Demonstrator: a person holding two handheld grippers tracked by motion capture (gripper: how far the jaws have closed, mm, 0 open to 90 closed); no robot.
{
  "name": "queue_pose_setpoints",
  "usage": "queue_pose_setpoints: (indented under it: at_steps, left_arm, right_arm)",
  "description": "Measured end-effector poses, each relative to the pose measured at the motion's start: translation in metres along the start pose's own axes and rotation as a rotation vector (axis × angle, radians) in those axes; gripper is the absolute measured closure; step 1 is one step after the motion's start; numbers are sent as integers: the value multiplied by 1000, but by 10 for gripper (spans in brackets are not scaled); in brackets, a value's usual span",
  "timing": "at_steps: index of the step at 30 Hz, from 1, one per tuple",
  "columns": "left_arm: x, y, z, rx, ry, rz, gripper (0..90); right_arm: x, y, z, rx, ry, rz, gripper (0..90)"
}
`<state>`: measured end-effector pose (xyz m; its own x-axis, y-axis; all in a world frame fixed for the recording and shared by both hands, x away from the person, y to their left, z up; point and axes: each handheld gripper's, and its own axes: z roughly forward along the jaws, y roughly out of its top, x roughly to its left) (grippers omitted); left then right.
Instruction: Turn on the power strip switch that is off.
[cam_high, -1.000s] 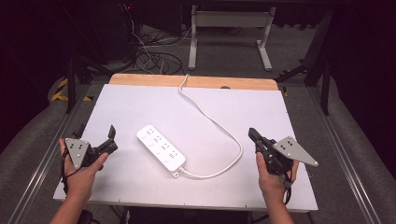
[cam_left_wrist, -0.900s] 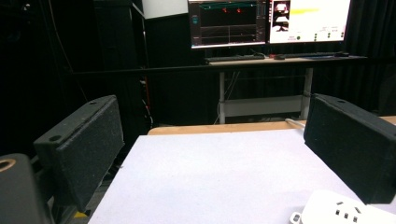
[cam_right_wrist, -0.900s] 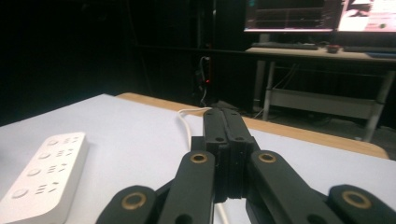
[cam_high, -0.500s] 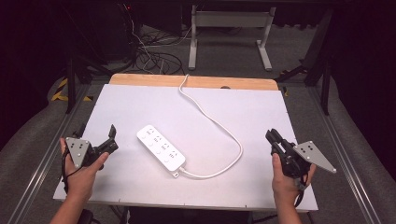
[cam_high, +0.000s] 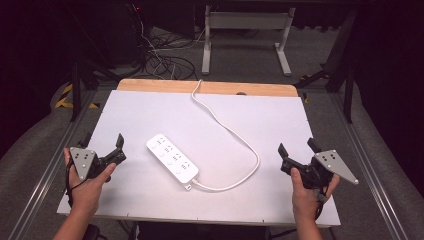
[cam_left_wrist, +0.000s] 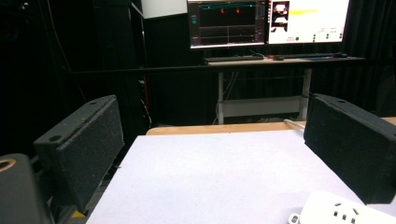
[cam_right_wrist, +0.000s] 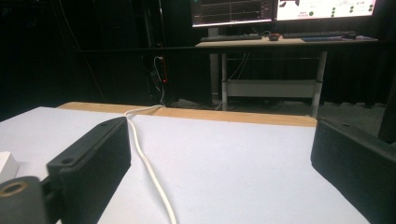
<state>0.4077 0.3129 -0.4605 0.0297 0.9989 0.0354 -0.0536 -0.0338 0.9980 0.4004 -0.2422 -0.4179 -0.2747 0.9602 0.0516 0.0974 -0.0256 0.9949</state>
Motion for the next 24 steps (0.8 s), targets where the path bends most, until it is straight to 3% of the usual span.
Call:
queue_pose_setpoints:
  at_steps: [8,24]
  left_arm:
    - [2,0,-1,0,4,-2,53]
    - [4,-1,-3,4,9,-13,53]
  right_arm:
    - [4,-1,3,18,22,-31,37]
    - [4,-4,7,57,37,-23,53]
